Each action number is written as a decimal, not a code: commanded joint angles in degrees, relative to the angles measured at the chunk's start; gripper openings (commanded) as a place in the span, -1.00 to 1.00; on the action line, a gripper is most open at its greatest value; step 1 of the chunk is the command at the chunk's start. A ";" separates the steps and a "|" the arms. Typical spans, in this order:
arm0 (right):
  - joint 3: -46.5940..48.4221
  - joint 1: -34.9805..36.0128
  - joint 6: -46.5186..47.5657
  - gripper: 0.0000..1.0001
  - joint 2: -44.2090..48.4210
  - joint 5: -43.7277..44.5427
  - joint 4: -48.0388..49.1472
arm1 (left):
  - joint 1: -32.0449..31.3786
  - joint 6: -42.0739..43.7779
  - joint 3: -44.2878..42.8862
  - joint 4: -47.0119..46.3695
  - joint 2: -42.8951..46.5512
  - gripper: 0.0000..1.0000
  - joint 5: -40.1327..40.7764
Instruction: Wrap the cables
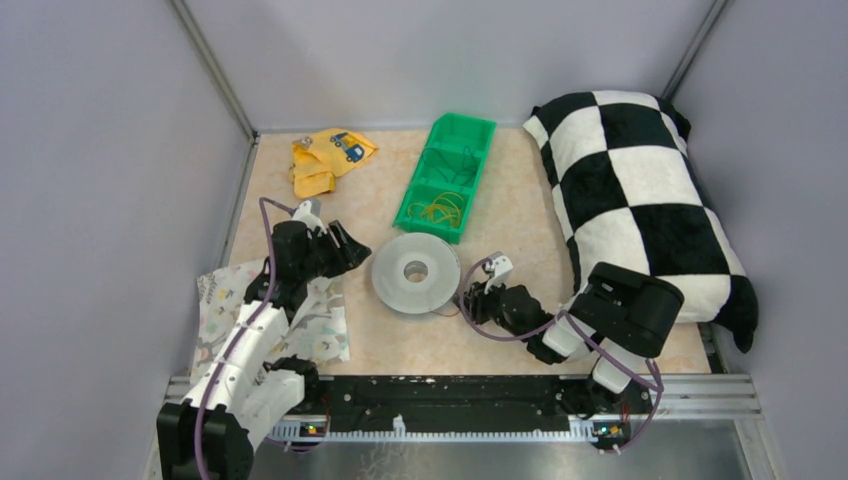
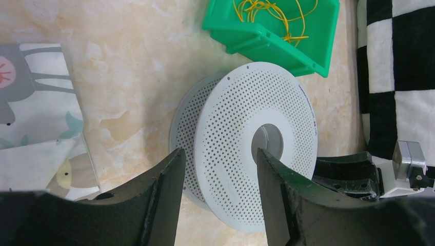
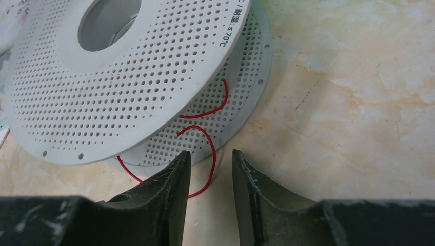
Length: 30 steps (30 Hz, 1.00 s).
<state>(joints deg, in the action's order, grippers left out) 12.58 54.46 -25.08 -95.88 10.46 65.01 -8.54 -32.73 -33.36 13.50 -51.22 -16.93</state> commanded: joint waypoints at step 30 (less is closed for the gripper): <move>2.98 -0.58 5.14 -1.00 2.00 4.57 5.76 | 0.27 -0.30 0.01 -2.61 -0.19 0.19 -1.55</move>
<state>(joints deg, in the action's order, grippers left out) 13.02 54.46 -22.15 -94.06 13.72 69.21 -8.54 -32.84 -33.32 13.50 -51.24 -17.21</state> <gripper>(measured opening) 0.006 0.594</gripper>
